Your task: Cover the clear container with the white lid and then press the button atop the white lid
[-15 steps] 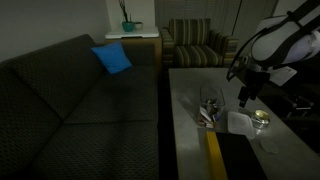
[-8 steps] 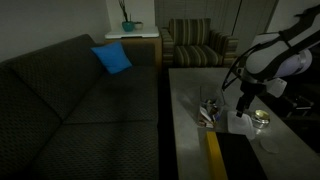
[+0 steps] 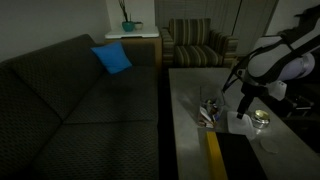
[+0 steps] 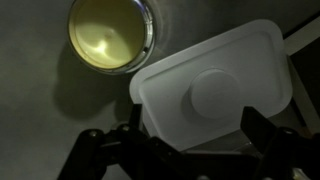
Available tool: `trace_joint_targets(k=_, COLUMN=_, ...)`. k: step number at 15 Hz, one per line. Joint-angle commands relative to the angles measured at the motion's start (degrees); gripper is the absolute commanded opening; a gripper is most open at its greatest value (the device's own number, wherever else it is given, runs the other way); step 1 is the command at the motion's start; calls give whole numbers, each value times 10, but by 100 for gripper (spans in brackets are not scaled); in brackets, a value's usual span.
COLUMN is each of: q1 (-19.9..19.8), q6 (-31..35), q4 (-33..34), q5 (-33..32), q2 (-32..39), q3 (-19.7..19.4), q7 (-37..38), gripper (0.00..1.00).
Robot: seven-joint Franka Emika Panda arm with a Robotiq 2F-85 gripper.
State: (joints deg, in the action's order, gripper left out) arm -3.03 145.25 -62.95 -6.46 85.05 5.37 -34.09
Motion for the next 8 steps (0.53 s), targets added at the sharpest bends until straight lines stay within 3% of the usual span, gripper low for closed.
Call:
trace_joint_targets(k=1, q1=-3, q6=-1, q4=1, q5=-6, q2=0, q3=4, q7=3, gripper=100)
trace_joint_targets(k=8, q1=13, q6=-5, q4=-12, q5=-43, q2=-2, q3=-7, q7=-25, gripper=100)
